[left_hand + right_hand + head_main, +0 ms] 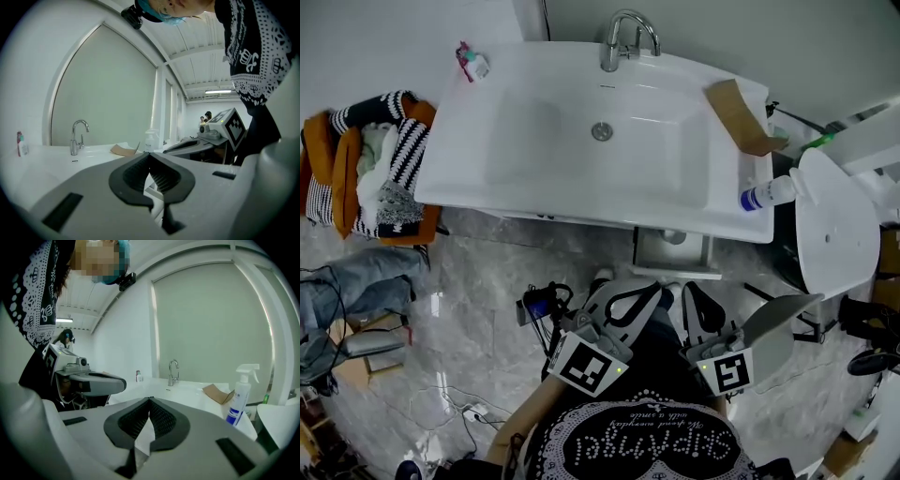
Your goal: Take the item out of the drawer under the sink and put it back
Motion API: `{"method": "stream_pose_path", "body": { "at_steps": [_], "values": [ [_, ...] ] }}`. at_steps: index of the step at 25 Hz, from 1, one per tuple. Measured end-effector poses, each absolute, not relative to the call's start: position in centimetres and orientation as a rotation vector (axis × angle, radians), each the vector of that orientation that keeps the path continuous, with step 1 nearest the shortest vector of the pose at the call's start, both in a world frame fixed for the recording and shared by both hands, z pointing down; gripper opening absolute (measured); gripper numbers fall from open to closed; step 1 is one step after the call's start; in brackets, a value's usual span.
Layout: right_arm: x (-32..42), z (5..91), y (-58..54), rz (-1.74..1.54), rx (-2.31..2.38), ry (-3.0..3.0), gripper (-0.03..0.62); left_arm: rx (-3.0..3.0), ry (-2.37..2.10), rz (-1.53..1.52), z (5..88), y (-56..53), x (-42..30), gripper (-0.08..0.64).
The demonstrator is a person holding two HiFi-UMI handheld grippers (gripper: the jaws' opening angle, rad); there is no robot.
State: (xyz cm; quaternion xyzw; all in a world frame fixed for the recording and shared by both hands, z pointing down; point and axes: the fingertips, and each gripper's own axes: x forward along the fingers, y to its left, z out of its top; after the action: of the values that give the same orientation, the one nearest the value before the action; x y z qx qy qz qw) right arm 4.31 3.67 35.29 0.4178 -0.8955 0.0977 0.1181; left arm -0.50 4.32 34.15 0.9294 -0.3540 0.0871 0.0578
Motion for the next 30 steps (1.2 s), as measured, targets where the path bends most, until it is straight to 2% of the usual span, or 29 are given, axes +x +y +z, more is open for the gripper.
{"method": "stream_pose_path", "body": {
  "at_steps": [30],
  "values": [
    [2.7,35.5,4.6,0.225,1.22,-2.611,0.018,2.848,-1.054,0.251,33.9,4.5,-1.6,0.0]
  ]
}}
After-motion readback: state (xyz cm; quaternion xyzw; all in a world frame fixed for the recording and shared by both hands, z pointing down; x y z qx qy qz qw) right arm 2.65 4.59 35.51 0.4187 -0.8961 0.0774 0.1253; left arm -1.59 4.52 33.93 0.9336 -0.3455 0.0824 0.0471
